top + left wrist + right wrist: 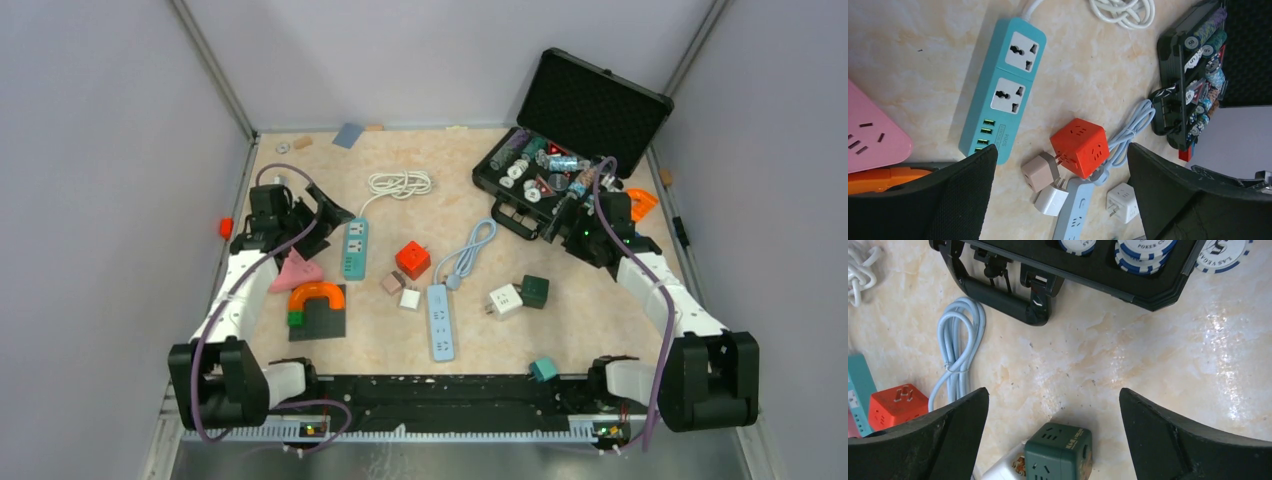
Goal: Insert the plug
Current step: Pick up the socket from the center of the board.
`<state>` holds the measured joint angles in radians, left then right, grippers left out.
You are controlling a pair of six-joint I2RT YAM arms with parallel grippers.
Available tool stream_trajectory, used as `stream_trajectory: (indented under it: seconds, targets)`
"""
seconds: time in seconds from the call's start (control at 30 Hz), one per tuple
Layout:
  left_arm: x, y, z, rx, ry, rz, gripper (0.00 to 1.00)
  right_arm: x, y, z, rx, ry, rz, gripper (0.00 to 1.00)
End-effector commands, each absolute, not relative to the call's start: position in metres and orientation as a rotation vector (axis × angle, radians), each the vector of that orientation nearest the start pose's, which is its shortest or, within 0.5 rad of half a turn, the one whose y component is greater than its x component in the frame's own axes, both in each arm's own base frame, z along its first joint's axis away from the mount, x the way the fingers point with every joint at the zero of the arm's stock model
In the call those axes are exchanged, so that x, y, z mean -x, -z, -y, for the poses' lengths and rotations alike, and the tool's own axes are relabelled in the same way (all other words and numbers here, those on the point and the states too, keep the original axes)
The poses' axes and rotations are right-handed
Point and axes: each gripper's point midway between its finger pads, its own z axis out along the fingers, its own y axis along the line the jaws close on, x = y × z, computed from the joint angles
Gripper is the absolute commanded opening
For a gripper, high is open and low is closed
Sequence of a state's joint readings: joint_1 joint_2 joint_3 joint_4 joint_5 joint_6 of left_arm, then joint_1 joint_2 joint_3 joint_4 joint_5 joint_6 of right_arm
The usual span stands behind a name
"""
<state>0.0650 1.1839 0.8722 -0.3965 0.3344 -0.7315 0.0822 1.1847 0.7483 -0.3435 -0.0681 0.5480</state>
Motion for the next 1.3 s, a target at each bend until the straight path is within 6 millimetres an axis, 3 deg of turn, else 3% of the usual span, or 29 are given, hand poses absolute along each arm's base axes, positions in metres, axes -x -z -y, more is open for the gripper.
stream_trajectory:
  seconds: [0.0,0.2,0.43,0.63,0.77,0.97,1.13,1.27]
  targets:
    - [-0.339,-0.163,0.076,0.712,0.842,-2.22,0.99,-0.311,-0.119,-0.071,-0.519,-0.478,-2.331,0.99]
    - [-0.339,-0.153,0.109,0.573,0.97,-2.272,0.99,-0.306,-0.121,-0.072,-0.401,-0.452,-2.422,0.99]
    - [-0.325,-0.143,0.173,0.217,0.953,-2.396,0.99,-0.314,-0.141,-0.1,-0.305,-0.661,-2.371,0.99]
    - [-0.331,-0.144,0.182,-0.04,0.74,-2.474,0.99,-0.311,-0.138,-0.11,-0.267,-0.731,-2.424,0.99]
    - [-0.343,-0.144,0.169,-0.016,0.61,-2.512,0.99,-0.308,-0.133,-0.118,-0.261,-0.788,-2.448,0.99]
    - [-0.351,-0.14,0.129,0.178,0.385,-2.528,0.99,-0.307,-0.132,-0.128,-0.248,-0.869,-2.474,0.99]
    - [-0.344,-0.13,0.084,0.425,0.359,-2.519,0.99,-0.307,-0.132,-0.138,-0.213,-0.9,-2.493,0.99]
    - [-0.331,-0.123,0.038,0.67,0.335,-2.474,0.99,-0.309,-0.131,-0.149,-0.168,-0.908,-2.519,0.99]
